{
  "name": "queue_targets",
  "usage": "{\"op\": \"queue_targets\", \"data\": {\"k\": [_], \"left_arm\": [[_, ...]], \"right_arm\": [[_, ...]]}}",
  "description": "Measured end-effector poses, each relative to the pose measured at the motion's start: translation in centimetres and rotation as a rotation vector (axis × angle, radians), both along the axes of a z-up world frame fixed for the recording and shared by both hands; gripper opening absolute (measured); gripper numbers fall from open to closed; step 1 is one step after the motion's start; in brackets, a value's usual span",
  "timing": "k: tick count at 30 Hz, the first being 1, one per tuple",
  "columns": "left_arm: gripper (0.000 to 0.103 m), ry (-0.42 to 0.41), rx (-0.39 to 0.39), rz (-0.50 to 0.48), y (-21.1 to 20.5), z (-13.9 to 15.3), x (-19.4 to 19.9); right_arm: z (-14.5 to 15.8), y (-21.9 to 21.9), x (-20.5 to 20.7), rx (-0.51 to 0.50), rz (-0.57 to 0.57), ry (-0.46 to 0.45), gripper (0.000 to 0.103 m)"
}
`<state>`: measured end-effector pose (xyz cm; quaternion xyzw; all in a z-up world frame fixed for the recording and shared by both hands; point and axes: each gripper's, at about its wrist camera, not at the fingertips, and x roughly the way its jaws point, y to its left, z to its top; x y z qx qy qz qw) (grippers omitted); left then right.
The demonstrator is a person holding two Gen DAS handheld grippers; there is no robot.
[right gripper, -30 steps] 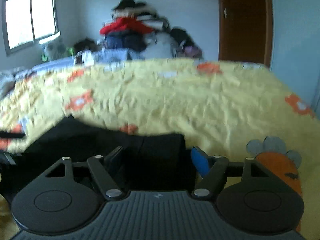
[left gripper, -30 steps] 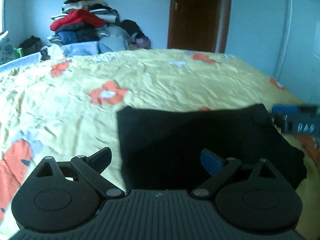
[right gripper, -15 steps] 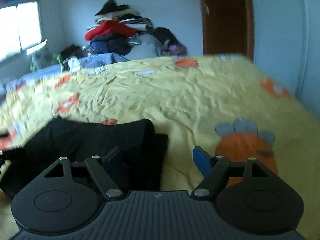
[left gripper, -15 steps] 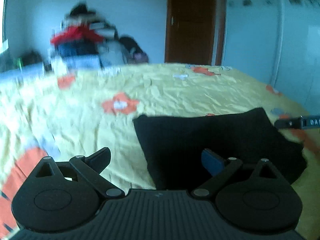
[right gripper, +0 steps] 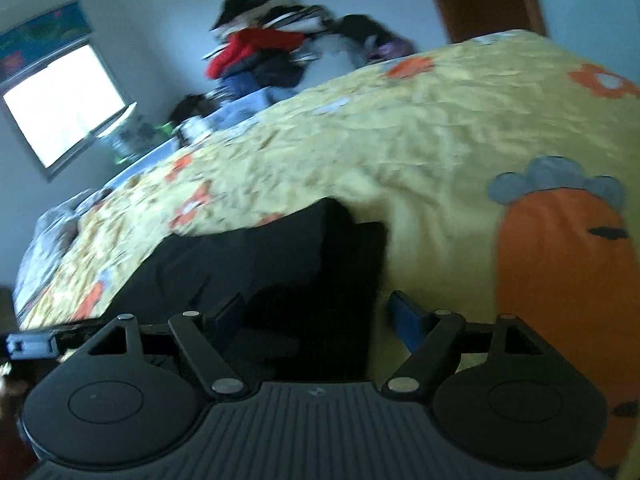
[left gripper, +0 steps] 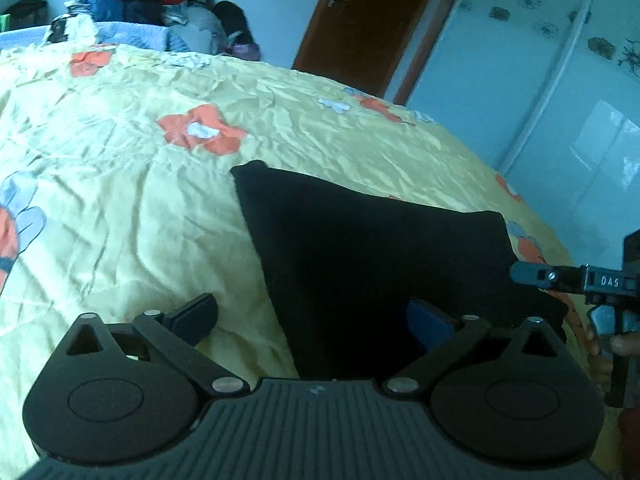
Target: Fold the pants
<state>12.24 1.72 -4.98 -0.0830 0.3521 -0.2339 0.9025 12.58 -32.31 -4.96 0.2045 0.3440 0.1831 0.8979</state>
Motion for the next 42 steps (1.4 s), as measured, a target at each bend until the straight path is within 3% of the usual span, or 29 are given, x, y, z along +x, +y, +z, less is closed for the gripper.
{"op": "queue_targets", "data": {"k": [3, 5, 9, 10, 12, 14, 17, 18, 22, 31, 37, 42], "left_arm": [[0.103, -0.022, 0.027, -0.034, -0.7, -0.2, 0.3], [0.103, -0.043, 0.03, -0.05, -1.1, -0.4, 0.4], [0.099, -0.055, -0.008, -0.091, -1.8, -0.6, 0.7], [0.093, -0.053, -0.013, -0.103, -2.0, -0.6, 0.7], [0.076, -0.061, 0.007, -0.09, -2.4, -0.4, 0.5], [0.053, -0.067, 0.025, -0.06, -2.3, -0.3, 0.4], [0.028, -0.055, -0.007, -0.015, -1.3, 0.0, 0.5], [0.026, -0.061, -0.007, -0.009, -1.2, 0.2, 0.4], [0.022, -0.168, 0.07, -0.012, -2.0, 1.6, -1.2], [0.022, -0.343, 0.109, 0.035, -0.2, 5.0, -3.7], [0.022, -0.373, 0.139, 0.103, 2.7, 6.6, -3.4], [0.022, -0.348, 0.171, 0.151, 5.0, 6.5, -1.7]], "right_arm": [[-0.4, 1.2, 0.0, -0.069, 0.054, -0.071, 0.083], [-0.5, 1.6, 0.0, -0.077, 0.078, -0.095, 0.091], [-0.3, 1.9, 0.5, -0.089, 0.112, -0.087, 0.091], [-0.2, 1.9, 0.7, -0.08, 0.116, -0.079, 0.087], [0.0, 2.0, 0.7, -0.093, 0.107, -0.071, 0.072], [0.1, 1.8, 0.6, -0.062, 0.096, -0.067, 0.053], [0.0, 1.4, 0.3, -0.02, 0.077, -0.065, 0.039], [0.1, 1.4, 0.1, -0.007, 0.068, -0.065, 0.037], [1.5, 2.0, -0.6, 0.011, 0.048, -0.093, 0.027], [5.5, 5.4, -0.8, 0.013, 0.11, -0.207, 0.025], [6.3, 8.5, 1.1, 0.037, 0.162, -0.23, 0.025], [6.2, 11.3, 3.7, 0.044, 0.193, -0.217, 0.025]]}}
